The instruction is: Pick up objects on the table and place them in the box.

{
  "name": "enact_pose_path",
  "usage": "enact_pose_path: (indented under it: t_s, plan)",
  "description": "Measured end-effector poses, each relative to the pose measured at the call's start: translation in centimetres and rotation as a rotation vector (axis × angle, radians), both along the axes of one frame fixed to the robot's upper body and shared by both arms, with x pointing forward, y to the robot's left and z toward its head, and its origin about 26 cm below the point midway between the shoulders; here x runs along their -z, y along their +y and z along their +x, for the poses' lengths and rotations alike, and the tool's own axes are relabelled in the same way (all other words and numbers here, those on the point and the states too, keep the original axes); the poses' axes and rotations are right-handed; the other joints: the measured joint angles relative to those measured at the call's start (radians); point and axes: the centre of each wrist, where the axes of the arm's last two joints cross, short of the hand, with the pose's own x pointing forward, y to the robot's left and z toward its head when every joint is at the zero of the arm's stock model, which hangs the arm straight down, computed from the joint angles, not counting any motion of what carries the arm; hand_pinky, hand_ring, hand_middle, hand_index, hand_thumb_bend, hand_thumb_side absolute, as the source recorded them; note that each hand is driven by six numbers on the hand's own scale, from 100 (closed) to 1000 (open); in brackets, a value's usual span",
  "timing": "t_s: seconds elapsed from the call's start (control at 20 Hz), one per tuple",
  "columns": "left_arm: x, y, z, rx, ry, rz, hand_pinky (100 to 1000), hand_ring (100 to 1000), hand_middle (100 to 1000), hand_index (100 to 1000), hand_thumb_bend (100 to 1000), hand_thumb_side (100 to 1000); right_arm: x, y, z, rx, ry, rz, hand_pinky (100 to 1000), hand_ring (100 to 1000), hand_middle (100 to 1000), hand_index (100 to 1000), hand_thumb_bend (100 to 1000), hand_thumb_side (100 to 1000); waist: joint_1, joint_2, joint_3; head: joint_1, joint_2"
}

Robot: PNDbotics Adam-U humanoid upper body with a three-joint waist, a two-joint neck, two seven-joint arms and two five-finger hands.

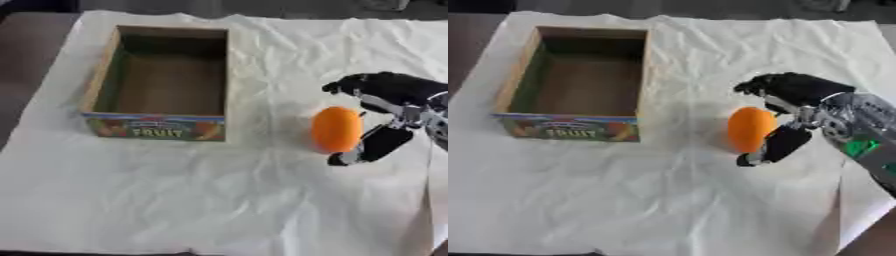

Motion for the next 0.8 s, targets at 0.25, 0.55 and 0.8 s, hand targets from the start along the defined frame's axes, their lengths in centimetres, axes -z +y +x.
enact_pose_path:
  t_s: [0.25, 0.55, 0.8]
  plan:
    - [0.00, -0.01, 0.00, 0.001, 0.002, 0.001, 307, 688, 851, 685, 100, 751, 0.16, 0.09, -0.01, 0.044, 0.017, -0.025, 931, 956, 877, 1000, 652, 438, 0.000, 0.003, 0.002, -0.003, -0.007]
    - [0.00, -0.02, 0.00, 0.002, 0.004, 0.001, 307, 688, 852, 684, 100, 752, 0.24, 0.20, 0.01, 0.074, 0.040, -0.041, 925, 953, 858, 988, 595, 448, -0.001, 0.006, 0.007, -0.003, -0.008]
    - [0.02, -0.06, 0.00, 0.003, 0.005, 0.000, 306, 689, 854, 684, 100, 753, 0.28, 0.22, 0.61, 0.097, 0.034, -0.054, 919, 949, 832, 973, 520, 481, -0.002, 0.007, 0.011, -0.007, -0.009]
